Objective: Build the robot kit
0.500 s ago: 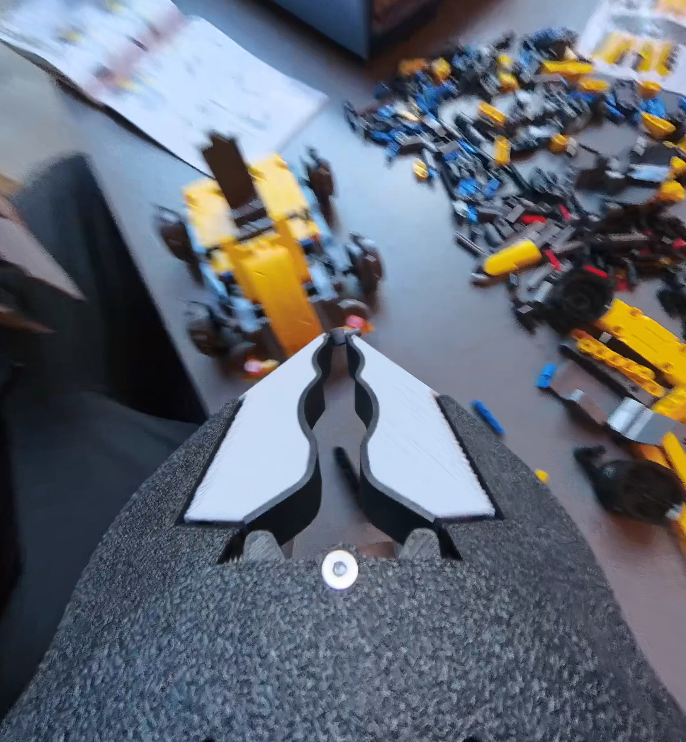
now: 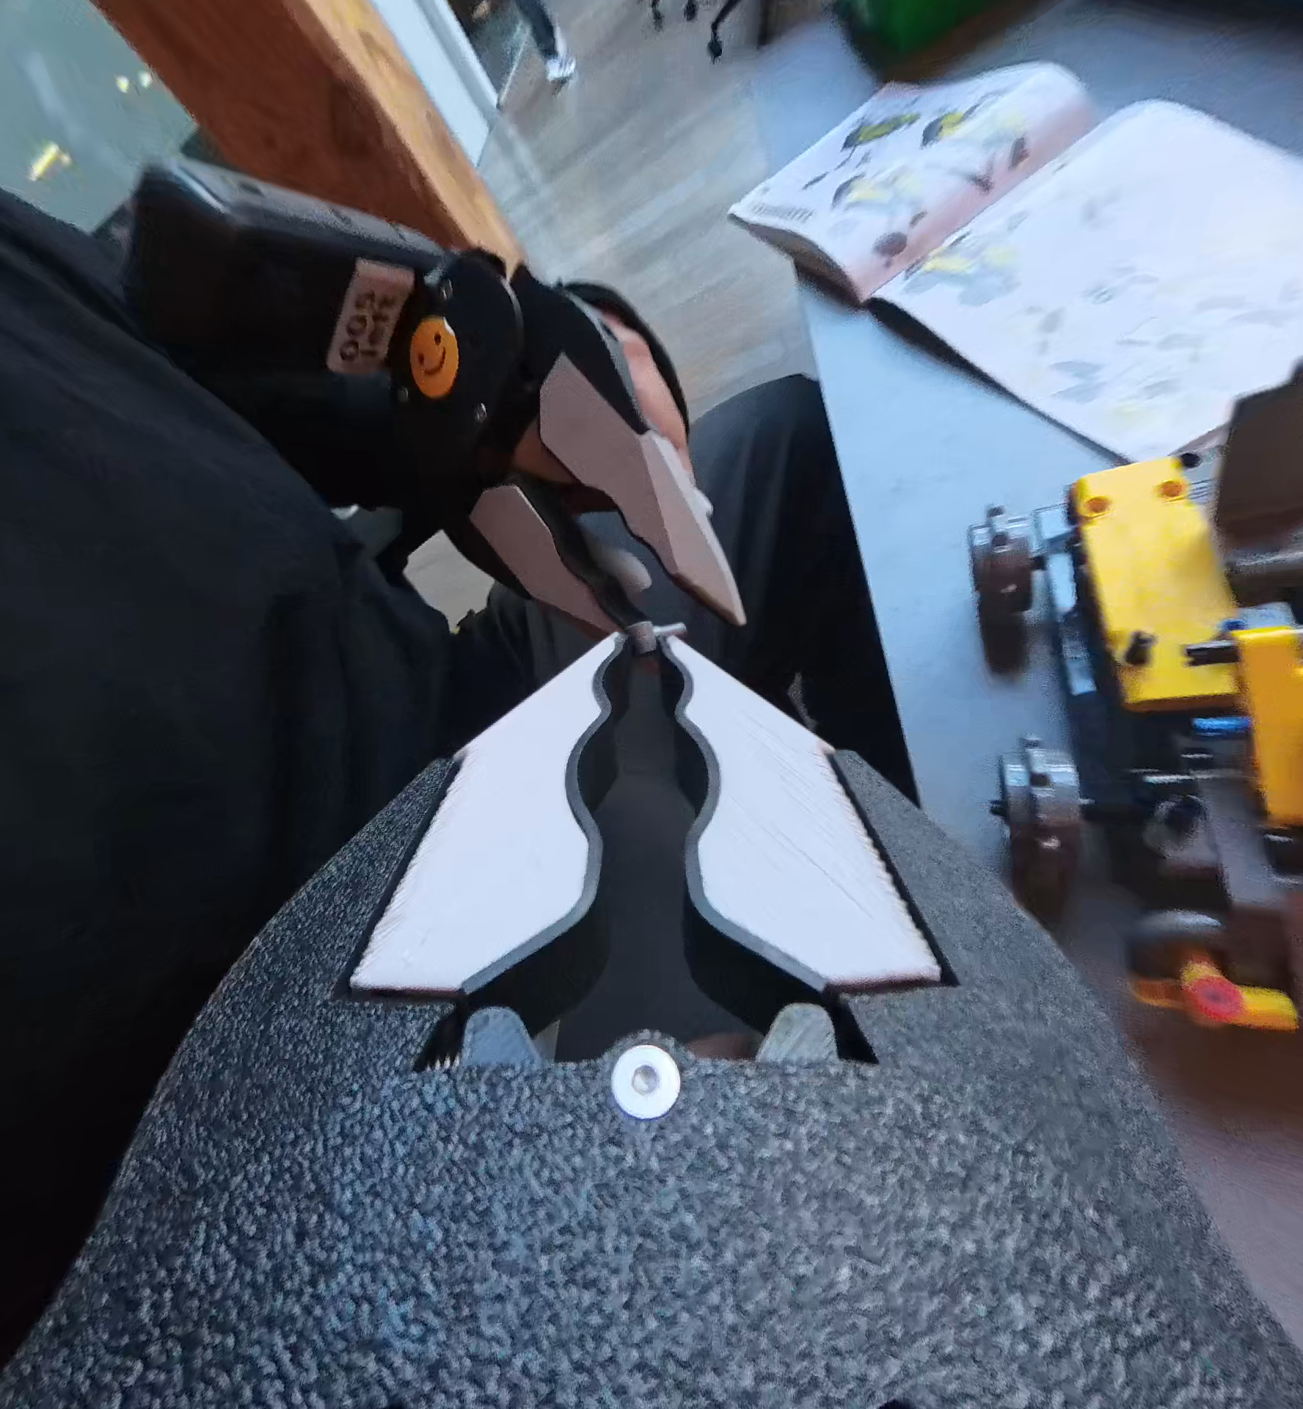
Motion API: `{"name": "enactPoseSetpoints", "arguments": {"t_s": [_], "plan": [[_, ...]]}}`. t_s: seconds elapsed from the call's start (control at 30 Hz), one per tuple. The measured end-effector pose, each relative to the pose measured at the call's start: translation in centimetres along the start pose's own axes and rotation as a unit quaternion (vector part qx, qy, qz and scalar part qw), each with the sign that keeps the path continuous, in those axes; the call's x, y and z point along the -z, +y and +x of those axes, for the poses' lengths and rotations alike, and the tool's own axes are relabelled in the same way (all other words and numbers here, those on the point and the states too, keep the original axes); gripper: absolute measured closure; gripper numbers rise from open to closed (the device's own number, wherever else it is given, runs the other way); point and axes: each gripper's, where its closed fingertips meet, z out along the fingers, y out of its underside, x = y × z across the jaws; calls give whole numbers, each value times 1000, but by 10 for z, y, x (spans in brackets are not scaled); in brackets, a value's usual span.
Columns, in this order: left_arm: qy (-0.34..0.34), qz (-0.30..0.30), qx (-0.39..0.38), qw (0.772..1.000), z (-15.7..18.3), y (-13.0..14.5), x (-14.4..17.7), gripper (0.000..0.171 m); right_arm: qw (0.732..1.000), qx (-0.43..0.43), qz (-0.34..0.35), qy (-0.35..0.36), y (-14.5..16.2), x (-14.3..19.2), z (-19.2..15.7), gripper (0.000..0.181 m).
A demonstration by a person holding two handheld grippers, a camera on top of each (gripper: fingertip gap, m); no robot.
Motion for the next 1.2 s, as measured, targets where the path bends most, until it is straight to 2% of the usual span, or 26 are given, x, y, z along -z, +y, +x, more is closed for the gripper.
{"name": "enactPoseSetpoints", "arguments": {"t_s": [0.23,0.4,0.63,0.93,1.2], "plan": [[10,18,-4,1000,2,-7,1,153,999,-7,-27,-33,11,-20,-5,174],[18,36,-13,999,6,-13,4,166,998,-12,-37,-43,16,-26,-4,174],[18,39,-1,999,5,-9,4,170,998,-12,-41,-47,16,-28,-2,174],[42,31,111,992,0,-1,-3,170,998,33,-43,16,15,-29,11,174],[54,41,175,982,-6,1,1,170,998,50,-9,40,7,-30,15,175]]}}
